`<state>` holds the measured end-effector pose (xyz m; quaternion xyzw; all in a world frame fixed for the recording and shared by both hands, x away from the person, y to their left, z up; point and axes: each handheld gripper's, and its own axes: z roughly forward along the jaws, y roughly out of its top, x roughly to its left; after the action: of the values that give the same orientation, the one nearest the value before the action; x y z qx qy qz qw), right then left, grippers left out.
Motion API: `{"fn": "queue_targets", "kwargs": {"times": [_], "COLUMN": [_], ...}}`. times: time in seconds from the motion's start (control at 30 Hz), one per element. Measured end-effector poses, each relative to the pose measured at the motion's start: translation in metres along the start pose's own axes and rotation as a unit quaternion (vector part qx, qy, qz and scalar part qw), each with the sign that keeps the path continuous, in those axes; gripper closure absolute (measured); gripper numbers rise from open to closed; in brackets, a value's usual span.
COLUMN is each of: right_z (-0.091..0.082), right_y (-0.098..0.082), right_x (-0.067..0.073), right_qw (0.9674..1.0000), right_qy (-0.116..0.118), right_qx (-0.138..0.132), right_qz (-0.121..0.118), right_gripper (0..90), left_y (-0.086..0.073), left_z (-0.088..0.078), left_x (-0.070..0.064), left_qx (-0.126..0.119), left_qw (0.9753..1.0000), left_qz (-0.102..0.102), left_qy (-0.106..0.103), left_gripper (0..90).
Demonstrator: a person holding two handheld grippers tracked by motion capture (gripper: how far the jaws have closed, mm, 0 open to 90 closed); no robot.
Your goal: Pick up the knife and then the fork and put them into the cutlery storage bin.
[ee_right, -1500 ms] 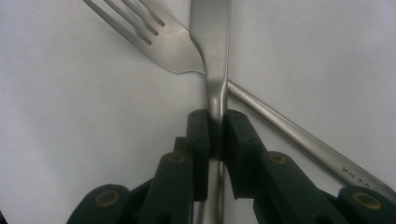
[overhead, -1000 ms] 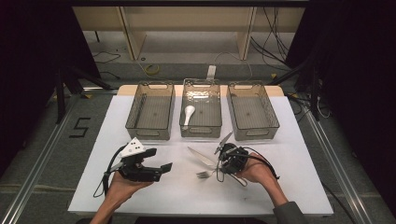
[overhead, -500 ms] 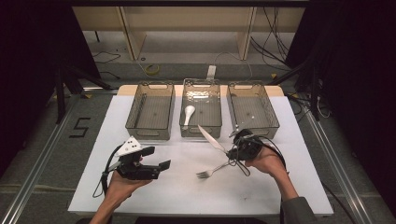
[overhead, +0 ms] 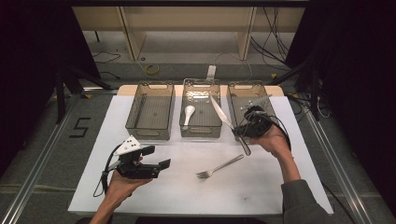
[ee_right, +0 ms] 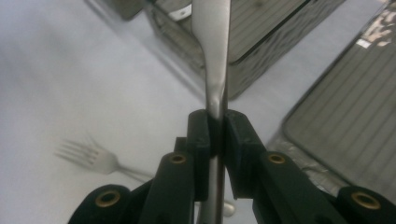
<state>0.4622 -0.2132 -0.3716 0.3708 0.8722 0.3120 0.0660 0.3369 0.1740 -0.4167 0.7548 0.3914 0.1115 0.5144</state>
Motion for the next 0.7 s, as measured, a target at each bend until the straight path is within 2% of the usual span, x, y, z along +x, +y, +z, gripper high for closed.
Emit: {"fn": "queue_targets", "kwargs": {"times": [0.37, 0.5, 0.7], "right_z": [-0.008, -0.008, -0.008], "right_y": [0.026, 0.033, 0.042], "right_x": [-0.039, -0.05, -0.062], "right_qw": [0.9979, 0.9958, 0.9929], "right_qy": [-0.032, -0.041, -0.048], "right_qx": [-0.018, -0.024, -0.035], "right_qz": [0.054, 0.078, 0.103], "right_gripper": [81.8, 81.8, 81.9], "left_y": [0.0, 0.001, 0.001], "left_z": [0.0, 0.0, 0.0], "left_x": [0.001, 0.001, 0.001], "left_qx": [-0.004, -0.006, -0.007], "left_qw": [1.0, 1.0, 1.0], "left_qz": [-0.006, -0.004, -0.005], "left_qy": [-0.001, 0.0, -0.001], "left_gripper": [15.7, 15.7, 15.7]}}
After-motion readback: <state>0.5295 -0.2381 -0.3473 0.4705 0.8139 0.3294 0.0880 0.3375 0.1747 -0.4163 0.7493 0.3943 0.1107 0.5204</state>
